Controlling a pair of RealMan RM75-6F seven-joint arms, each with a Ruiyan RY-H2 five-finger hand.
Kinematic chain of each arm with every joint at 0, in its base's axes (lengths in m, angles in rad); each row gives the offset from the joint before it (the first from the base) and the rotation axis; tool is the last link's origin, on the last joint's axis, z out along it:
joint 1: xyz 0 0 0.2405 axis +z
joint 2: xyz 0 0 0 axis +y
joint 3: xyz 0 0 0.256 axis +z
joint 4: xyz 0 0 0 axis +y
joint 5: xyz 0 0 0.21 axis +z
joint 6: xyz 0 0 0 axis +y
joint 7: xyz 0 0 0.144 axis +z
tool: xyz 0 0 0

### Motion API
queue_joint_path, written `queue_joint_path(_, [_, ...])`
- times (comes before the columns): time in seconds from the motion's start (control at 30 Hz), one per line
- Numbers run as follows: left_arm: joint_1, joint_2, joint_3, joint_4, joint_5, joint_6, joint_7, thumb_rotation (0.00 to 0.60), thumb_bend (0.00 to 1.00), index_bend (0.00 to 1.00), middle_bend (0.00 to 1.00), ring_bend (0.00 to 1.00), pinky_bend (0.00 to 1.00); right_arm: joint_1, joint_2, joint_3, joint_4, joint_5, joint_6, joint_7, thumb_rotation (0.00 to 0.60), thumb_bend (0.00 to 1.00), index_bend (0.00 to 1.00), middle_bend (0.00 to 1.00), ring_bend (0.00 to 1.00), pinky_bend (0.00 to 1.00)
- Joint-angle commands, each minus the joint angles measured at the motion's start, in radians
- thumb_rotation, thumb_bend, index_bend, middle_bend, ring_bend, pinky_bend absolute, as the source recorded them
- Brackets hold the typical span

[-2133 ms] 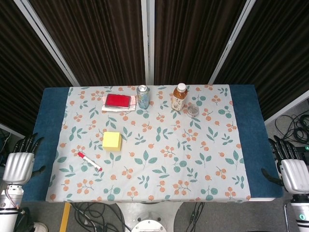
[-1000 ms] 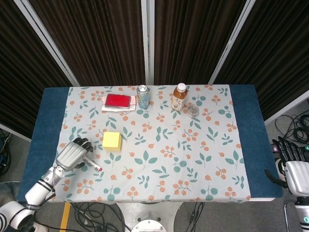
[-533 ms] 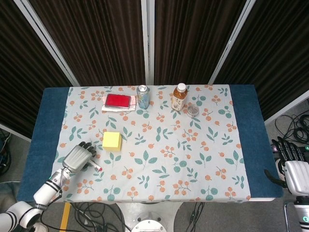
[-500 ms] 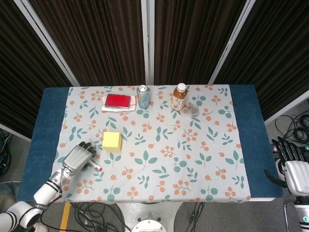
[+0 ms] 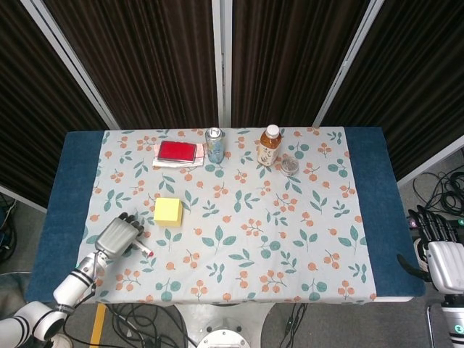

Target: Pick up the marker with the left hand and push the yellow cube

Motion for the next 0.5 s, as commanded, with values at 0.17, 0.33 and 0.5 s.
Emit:
queue_joint_path(0.17, [-0.004,-0.006,0.003,0.008,-0.011,-0.005,0.001,0.600,0.30,0.53,0.57,0.33,0.31,0.001,-0.002,0.000,0.002,0.001,-0.004,0.002,0.600,0.15,0.00,0.00,0.00,0.00])
queue_joint_path(0.33, [-0.005,-0.013,0.004,0.017,-0.017,-0.004,0.000,0.600,0.31,0.55,0.59,0.35,0.31,0.001,-0.002,0.000,0.003,0.002,-0.004,0.001,0.600,0.15,0.00,0.00,0.00,0.00])
queue_joint_path(0.5, [-0.008,-0.019,0.009,0.026,-0.018,-0.006,-0.011,0.600,0.33,0.56,0.60,0.35,0.31,0.001,-0.001,0.000,0.002,0.005,-0.007,0.000,0.600,0.15,0.00,0.00,0.00,0.00])
